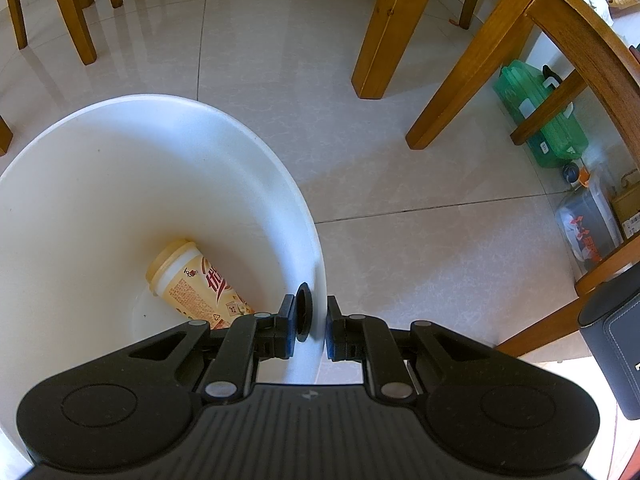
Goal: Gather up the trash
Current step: 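Carry the plastic bag over the bin and release it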
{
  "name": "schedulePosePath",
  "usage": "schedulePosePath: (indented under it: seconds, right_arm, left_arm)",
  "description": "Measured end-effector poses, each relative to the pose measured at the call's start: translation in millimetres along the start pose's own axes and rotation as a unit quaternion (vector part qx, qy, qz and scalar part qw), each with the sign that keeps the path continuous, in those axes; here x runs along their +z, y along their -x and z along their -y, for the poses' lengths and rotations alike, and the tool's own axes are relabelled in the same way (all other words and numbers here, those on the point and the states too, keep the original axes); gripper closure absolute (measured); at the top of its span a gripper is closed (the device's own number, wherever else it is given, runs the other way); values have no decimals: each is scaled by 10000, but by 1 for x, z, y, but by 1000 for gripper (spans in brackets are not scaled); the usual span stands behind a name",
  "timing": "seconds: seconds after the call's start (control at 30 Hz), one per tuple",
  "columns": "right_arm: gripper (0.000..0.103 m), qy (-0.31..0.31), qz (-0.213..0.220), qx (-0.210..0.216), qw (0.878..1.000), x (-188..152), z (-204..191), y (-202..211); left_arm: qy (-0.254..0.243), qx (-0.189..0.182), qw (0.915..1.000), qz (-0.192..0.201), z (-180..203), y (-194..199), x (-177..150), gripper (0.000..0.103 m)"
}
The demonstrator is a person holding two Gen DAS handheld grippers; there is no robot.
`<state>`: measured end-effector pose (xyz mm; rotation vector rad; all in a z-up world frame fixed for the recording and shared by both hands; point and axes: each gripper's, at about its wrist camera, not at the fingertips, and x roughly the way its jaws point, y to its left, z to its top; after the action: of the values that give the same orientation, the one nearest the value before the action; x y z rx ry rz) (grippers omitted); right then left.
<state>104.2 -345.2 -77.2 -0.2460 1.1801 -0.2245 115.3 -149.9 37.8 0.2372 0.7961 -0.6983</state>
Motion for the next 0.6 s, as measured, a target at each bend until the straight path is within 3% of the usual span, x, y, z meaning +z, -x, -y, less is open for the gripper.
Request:
schedulePosePath:
  seconds: [0.07, 0.17, 0.2, 0.23, 0.4, 0.6]
  right_arm:
    - [86, 0, 0, 4, 10000, 0, 0, 0]
    - [86, 10, 8, 17, 10000, 0, -1, 0]
    - [86, 11, 9, 18, 10000, 0, -1, 0]
    - [86, 15, 8, 17, 10000, 0, -1, 0]
    - [87, 14, 14, 62, 10000, -1, 1, 0]
    - [87, 26, 24, 67, 10000, -2, 0, 0]
  left_arm:
    - [-41, -118, 9998, 132, 9, -13, 14, 56]
    - [-31, -327, 9994, 105, 16, -35, 23, 37]
    - [-38, -375, 9993, 66, 18, -42, 25, 24]
    - [-50, -399, 9992, 30, 19, -48, 23, 18]
    - [99, -299, 9995, -92, 17, -63, 15, 17]
    - [418, 108, 9989, -190, -6, -59, -8, 9]
